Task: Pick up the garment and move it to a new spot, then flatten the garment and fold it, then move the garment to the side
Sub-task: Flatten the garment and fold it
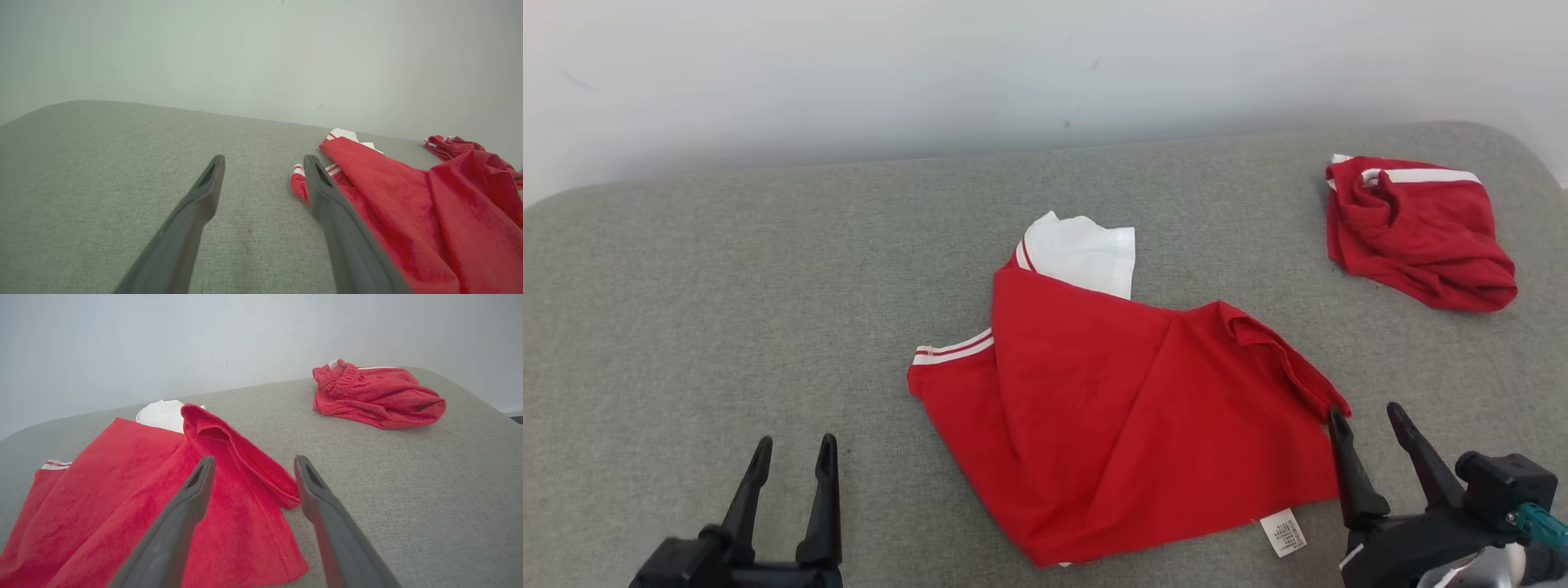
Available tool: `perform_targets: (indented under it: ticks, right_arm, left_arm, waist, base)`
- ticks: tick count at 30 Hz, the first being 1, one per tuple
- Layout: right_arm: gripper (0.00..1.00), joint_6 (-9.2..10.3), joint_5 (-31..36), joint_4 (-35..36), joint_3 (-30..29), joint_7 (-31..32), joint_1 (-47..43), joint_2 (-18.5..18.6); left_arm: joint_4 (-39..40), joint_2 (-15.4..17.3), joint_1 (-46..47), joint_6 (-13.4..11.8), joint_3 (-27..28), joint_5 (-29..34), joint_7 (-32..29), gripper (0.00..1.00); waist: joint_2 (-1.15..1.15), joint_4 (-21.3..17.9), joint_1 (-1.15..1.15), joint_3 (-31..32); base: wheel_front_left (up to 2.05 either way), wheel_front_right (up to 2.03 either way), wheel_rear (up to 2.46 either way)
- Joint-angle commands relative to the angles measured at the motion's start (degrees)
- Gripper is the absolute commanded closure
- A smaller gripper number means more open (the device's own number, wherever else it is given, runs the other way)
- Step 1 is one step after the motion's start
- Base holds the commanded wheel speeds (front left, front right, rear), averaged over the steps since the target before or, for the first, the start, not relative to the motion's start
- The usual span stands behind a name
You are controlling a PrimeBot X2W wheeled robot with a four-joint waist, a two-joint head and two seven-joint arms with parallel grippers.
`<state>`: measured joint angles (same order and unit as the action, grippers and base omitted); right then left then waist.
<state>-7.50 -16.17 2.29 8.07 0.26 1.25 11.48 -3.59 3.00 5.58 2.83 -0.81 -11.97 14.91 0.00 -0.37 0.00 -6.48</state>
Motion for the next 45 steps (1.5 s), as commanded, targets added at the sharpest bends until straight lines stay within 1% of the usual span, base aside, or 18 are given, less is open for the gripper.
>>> perform_targets:
  ticks: [1,6,9,12,14,22,24,26,27,33,37,38,39,40,41,45]
  right_arm:
    - [0.00,0.01,0.28,0.02,0.32,-0.69,0.86,-0.25]
    - [0.00,0.01,1.28,-1.40,1.74,-2.48,2.02,-1.10]
    - [0.00,0.01,1.55,-2.54,2.40,-3.43,2.72,-1.85]
    - [0.00,0.01,1.73,-3.65,2.95,-4.15,3.18,-2.33]
    - [0.00,0.01,1.87,-4.27,3.10,-4.63,3.70,-2.66]
    - [0.00,0.01,1.81,-6.06,4.48,-5.83,5.29,-3.06]
    - [0.00,0.01,2.06,-6.52,4.66,-6.04,5.53,-3.25]
    - [0.00,0.01,2.09,-6.61,4.70,-6.13,5.65,-3.24]
    - [0.00,0.01,2.07,-6.83,4.78,-6.32,5.87,-3.20]
    - [0.00,0.01,1.93,-7.26,4.86,-6.51,6.06,-2.99]
    - [0.00,0.01,1.94,-7.65,4.99,-6.60,6.15,-2.85]
    - [0.00,0.01,2.09,-7.65,5.08,-6.49,6.17,-2.98]
    - [0.00,0.01,2.21,-7.65,5.22,-6.39,6.22,-3.04]
    - [0.00,0.01,2.30,-7.63,5.27,-6.31,6.29,-3.06]
    - [0.00,0.01,2.36,-7.60,5.20,-6.28,6.33,-3.04]
    - [0.00,0.01,2.35,-7.81,4.87,-6.66,5.89,-2.86]
  left_arm:
    - [-0.44,0.41,1.19,0.50,0.10,0.26,0.21,0.00]
    - [-4.53,2.96,5.00,3.02,-1.38,0.79,0.21,0.00]
    - [-8.22,4.79,7.90,3.96,-3.15,-0.29,-0.25,0.00]
    - [-11.96,6.20,10.79,4.37,-4.73,-1.89,-0.79,0.00]
    - [-14.68,7.19,12.56,4.54,-5.71,-2.07,-1.14,0.00]
    - [-25.45,9.18,19.75,4.57,-8.60,-4.97,-0.60,0.00]
    - [-29.31,9.84,21.81,4.59,-9.55,-5.62,-0.30,0.00]
    - [-30.64,10.16,22.42,4.59,-9.91,-5.90,-0.27,0.00]
    - [-32.93,10.65,23.62,4.60,-10.61,-6.54,-0.16,0.00]
    - [-36.75,11.32,25.86,4.60,-12.21,-8.00,0.14,0.00]
    - [-38.87,10.89,26.88,4.60,-14.01,-9.31,0.25,0.00]
    - [-39.59,10.77,27.09,4.60,-14.67,-9.69,0.26,0.24]
    - [-40.37,10.97,27.39,4.60,-15.36,-9.84,0.27,0.64]
    - [-40.64,11.14,27.80,4.60,-15.79,-10.15,0.27,0.96]
    - [-40.41,11.06,28.15,4.60,-16.10,-10.59,0.28,1.00]
    - [-38.12,10.95,27.64,4.61,-16.21,-10.61,0.28,1.00]
  waist:
    - [0.00,-0.59,0.00,-0.39]
    - [0.00,-2.49,0.00,-1.07]
    - [0.00,-3.75,0.00,-1.54]
    - [0.00,-5.14,0.00,-2.06]
    - [0.00,-6.02,0.00,-2.35]
    - [0.00,-9.79,0.00,-3.57]
    - [0.00,-11.13,0.00,-3.95]
    - [0.00,-11.58,0.00,-4.09]
    - [0.00,-12.34,0.00,-4.36]
    - [0.00,-13.30,0.00,-4.72]
    - [0.00,-13.40,0.00,-4.56]
    - [0.00,-13.35,0.00,-4.50]
    - [0.00,-13.29,0.00,-4.44]
    - [0.00,-13.23,0.00,-4.39]
    - [0.00,-13.06,0.00,-4.32]
    - [0.00,-11.55,0.00,-3.77]
  base:
    - [0.00,0.00,0.00]
    - [0.00,0.00,0.00]
    - [0.00,0.00,0.00]
    - [0.00,0.00,0.00]
    - [0.00,0.00,0.00]
    - [0.00,0.00,0.00]
    - [0.00,0.00,0.00]
    - [0.00,0.00,0.00]
    - [0.00,0.00,0.00]
    - [0.00,0.00,0.00]
    - [0.00,0.00,0.00]
    - [0.00,0.00,0.00]
    - [0.00,0.00,0.00]
    - [0.00,0.00,0.00]
    - [0.00,0.00,0.00]
    - [0.00,0.00,0.00]
